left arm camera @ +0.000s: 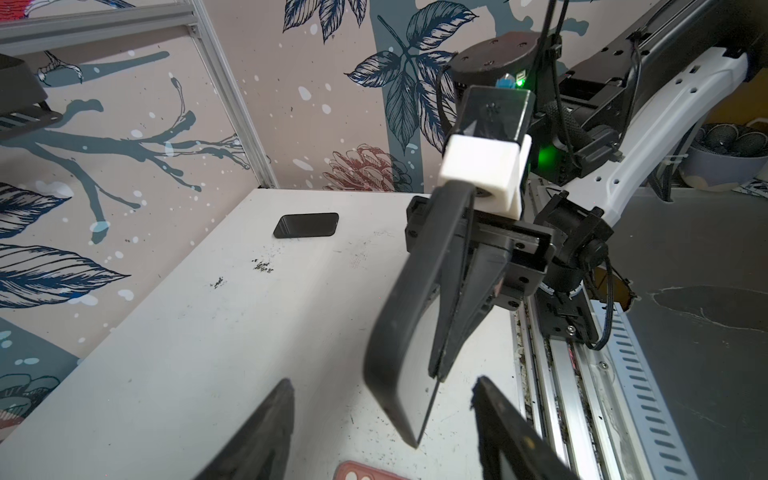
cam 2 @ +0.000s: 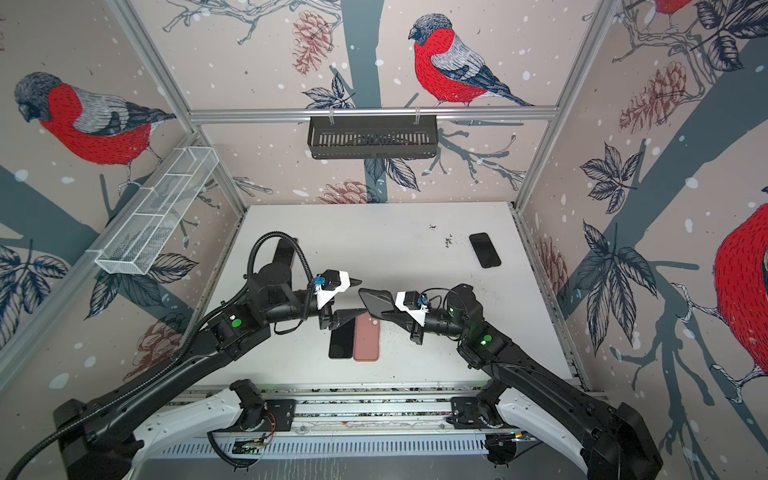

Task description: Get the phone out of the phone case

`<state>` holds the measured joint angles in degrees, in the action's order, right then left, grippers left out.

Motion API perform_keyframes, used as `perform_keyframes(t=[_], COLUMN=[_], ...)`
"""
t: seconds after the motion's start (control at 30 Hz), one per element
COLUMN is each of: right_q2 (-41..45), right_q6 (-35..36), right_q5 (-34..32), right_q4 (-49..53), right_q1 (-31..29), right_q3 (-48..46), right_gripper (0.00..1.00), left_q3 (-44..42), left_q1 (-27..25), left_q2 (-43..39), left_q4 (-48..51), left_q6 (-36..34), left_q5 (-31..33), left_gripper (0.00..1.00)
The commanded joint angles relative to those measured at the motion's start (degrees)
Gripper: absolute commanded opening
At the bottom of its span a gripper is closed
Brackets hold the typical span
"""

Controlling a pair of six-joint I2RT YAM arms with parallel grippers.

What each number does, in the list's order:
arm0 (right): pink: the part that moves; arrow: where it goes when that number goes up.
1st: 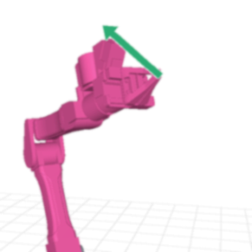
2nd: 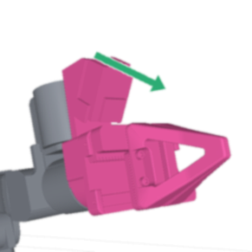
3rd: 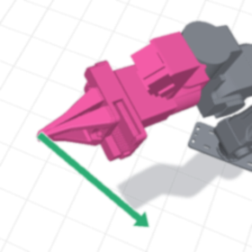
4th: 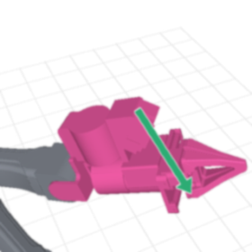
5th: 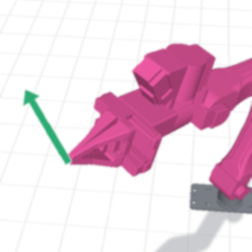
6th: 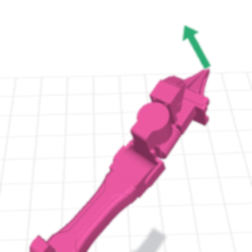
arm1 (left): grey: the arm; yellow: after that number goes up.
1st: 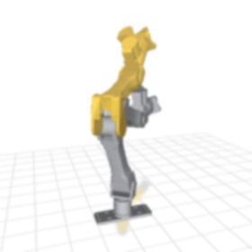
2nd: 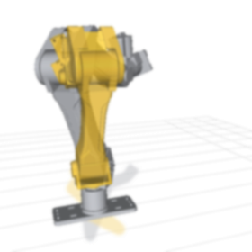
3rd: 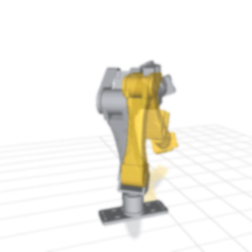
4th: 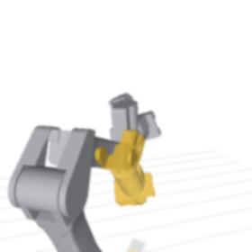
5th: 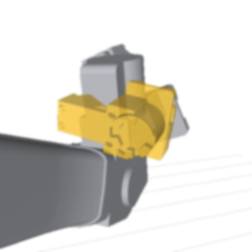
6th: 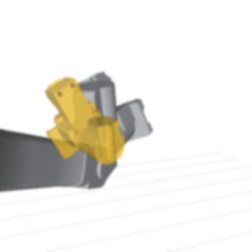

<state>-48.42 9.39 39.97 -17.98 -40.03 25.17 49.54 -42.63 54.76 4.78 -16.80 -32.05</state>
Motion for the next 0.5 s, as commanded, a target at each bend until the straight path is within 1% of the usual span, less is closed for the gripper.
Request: perform_keyframes(t=[0.0,0.13,0.33,0.43,0.47], right_q2=[-0.64,-1.39,-1.64,-1.8,-1.91], right_q6=[1.42,1.57,1.52,1.51,1.5], right_q5=[1.87,2.46,2.22,2.42,2.52], right_q4=[-3.47,-3.29,-3.03,-3.3,-3.36], right_q1=[0.1,0.12,0.14,0.13,0.13], right_q3=[0.06,0.41,0.58,0.33,0.32], right_gripper=[0.0,0.0,0.0,0.0,0.0], left_q3=[1.85,3.48,4.59,4.83,5.02], left_q1=[1.65,1.76,1.76,1.77,1.76], left_q2=[1.14,3.25,6.04,6.74,6.97], left_q4=[-0.1,1.59,2.96,2.71,2.63], left_q6=[-1.66,-1.76,-2.14,-2.03,-2.01], left_q5=[-6.33,-9.18,-11.96,-13.28,-13.45], left_gripper=[0.53,0.47,0.35,0.23,0.16])
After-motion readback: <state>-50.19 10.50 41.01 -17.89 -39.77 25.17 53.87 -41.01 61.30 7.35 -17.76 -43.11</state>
